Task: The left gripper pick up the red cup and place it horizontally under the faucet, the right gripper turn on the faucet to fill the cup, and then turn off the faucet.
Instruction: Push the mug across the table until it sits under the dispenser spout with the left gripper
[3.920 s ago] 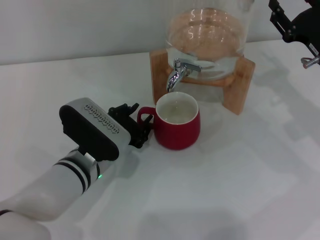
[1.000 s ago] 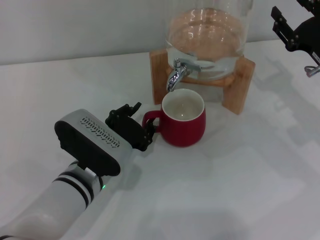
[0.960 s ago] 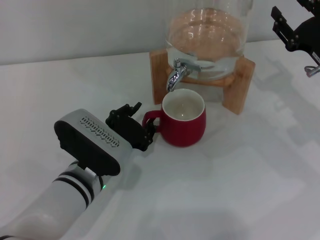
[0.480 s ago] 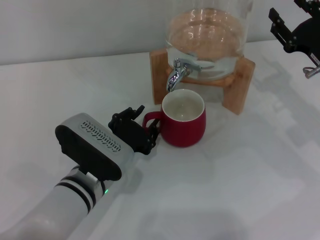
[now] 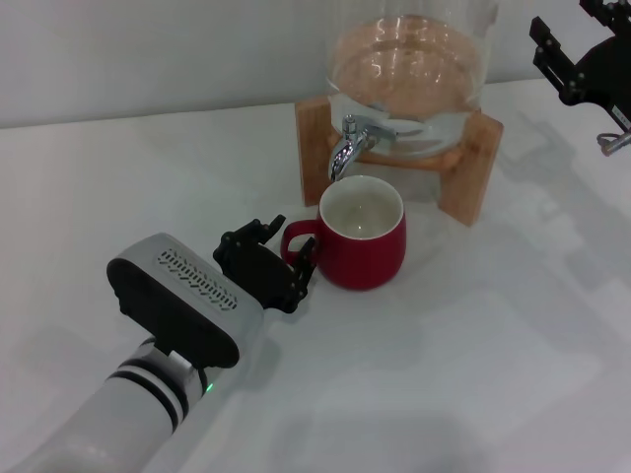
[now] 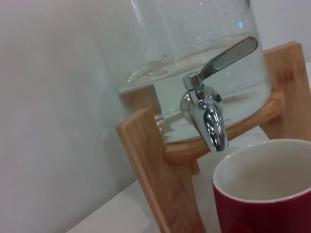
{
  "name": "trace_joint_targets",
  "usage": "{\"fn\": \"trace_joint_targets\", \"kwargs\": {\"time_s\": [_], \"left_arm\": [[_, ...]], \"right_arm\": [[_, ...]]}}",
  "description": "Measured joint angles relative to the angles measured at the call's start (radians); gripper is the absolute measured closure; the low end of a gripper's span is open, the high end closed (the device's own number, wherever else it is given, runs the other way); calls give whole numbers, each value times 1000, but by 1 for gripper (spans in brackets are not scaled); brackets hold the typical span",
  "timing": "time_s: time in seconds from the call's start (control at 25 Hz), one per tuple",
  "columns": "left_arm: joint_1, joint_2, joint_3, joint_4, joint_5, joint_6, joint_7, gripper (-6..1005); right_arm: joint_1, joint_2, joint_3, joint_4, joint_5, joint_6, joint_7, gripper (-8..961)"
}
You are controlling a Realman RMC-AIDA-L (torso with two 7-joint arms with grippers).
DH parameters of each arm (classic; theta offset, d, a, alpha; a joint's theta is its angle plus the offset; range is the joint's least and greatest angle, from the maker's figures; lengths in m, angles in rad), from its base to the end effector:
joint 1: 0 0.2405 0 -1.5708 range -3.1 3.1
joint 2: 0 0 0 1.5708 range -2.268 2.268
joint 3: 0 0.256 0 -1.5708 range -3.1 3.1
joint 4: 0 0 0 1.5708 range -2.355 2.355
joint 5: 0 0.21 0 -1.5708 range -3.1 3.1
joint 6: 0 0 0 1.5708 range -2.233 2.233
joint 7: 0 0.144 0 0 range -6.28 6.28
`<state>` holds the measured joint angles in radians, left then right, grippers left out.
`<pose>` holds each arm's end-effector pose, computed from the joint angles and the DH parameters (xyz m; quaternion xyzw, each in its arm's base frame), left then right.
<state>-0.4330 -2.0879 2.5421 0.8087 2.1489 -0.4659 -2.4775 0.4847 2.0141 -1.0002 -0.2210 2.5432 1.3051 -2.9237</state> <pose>-0.1977 0.3081 -0.1558 -0.8966 -0.0723 -0.1360 0.4153 0.3019 0.3650 0.0594 -0.7200 0.0438 0.3164 0.6161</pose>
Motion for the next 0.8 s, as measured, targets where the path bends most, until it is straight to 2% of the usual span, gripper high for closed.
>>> {"fn": "trace_joint_targets", "kwargs": {"time_s": [0.8], "left_arm": [[42,-1,0,30,0,1,64,578]], "right_arm": [[-4,0,0,0,-8,-9,0,320]]}}
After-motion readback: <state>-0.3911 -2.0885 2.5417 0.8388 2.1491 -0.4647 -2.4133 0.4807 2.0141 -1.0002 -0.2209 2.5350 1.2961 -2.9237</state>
